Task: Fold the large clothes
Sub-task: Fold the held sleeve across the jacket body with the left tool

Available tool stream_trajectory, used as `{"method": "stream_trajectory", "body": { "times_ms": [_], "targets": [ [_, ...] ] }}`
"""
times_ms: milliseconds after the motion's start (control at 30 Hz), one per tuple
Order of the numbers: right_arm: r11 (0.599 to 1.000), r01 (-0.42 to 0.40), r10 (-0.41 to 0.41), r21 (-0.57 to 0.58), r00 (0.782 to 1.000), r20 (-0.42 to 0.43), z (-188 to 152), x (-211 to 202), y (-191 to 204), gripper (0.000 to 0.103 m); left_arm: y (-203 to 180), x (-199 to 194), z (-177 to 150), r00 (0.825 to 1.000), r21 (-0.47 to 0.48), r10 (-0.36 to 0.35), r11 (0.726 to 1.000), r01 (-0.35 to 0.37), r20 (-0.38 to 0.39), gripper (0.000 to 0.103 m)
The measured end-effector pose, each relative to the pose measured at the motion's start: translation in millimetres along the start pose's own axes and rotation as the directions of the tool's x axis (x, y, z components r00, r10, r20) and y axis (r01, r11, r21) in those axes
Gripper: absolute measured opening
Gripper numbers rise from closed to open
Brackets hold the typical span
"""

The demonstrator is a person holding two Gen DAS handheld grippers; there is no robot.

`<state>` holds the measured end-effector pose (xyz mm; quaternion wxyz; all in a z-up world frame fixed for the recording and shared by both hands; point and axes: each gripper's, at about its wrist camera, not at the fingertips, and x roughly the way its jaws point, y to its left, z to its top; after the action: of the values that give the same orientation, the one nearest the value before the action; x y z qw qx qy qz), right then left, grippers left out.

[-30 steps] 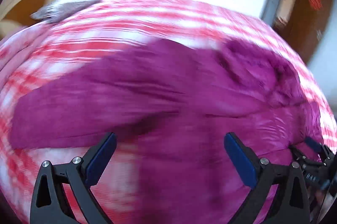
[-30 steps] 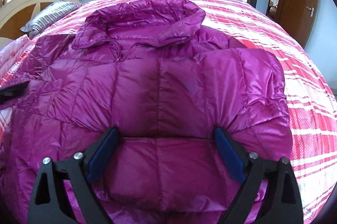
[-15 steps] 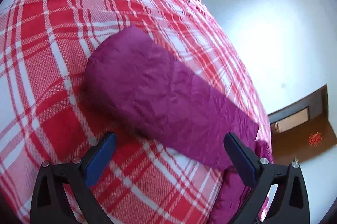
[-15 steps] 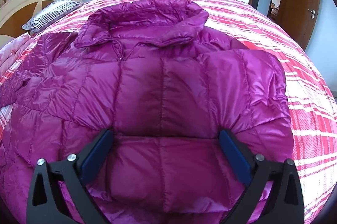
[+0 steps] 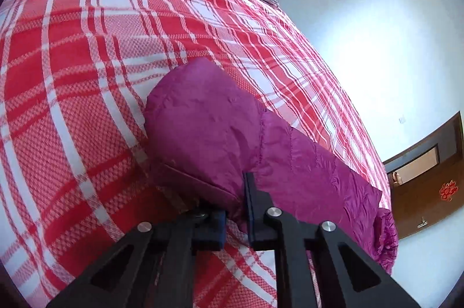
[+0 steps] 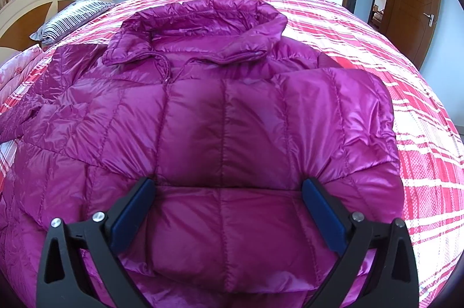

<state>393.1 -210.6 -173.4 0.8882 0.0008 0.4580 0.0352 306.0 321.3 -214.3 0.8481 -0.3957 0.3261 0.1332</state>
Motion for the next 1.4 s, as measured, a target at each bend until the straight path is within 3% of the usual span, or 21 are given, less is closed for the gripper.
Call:
{"method": "stream_trajectory", "body": {
  "times_ms": [267, 433, 533, 700, 900, 967, 1067, 1167, 1300, 1400],
  "targets": [
    [0.999, -0.024, 0.023, 0.025, 0.999, 0.030, 3, -15, -5, 0.103, -48, -45, 4, 0.990, 0.175, -0.043, 0.984, 0.019, 0.132, 0.003],
    [0.993, -0.084, 0.071, 0.089, 0.988, 0.138, 5, -53, -22, 0.103, -98, -88, 5, 0.967, 0.301, -0.136, 0.951, 0.068, 0.213, 0.003],
    [0.988, -0.095, 0.070, 0.125, 0.978, 0.194, 6, -73, -33, 0.103, -134, -110, -2, 0.948, 0.383, -0.208, 0.918, 0.103, 0.242, 0.003],
    [0.978, -0.104, 0.060, 0.182, 0.971, 0.232, 4, -95, -54, 0.103, -189, -141, -36, 0.918, 0.529, -0.318, 0.835, 0.153, 0.237, 0.003],
    [0.972, -0.097, 0.044, 0.212, 0.970, 0.240, -6, -103, -69, 0.103, -256, -132, -112, 0.921, 0.688, -0.380, 0.691, 0.222, 0.084, 0.003],
    [0.970, -0.100, 0.045, 0.220, 0.970, 0.239, -10, -106, -74, 0.103, -275, -119, -143, 0.925, 0.727, -0.379, 0.643, 0.241, 0.028, 0.003],
    [0.970, -0.093, 0.038, 0.226, 0.971, 0.237, -16, -109, -78, 0.103, -292, -101, -182, 0.932, 0.763, -0.361, 0.593, 0.260, -0.037, 0.003],
    [0.969, -0.088, 0.034, 0.231, 0.972, 0.231, -22, -110, -84, 0.103, -302, -84, -218, 0.944, 0.796, -0.324, 0.551, 0.249, -0.071, 0.003],
    [0.968, -0.070, 0.014, 0.241, 0.974, 0.226, -30, -109, -89, 0.103, -307, -65, -247, 0.955, 0.820, -0.276, 0.517, 0.244, -0.110, 0.003],
    [0.966, -0.071, 0.017, 0.247, 0.976, 0.217, -35, -103, -90, 0.103, -315, -59, -274, 0.958, 0.850, -0.255, 0.468, 0.243, -0.133, 0.004]
  ]
}}
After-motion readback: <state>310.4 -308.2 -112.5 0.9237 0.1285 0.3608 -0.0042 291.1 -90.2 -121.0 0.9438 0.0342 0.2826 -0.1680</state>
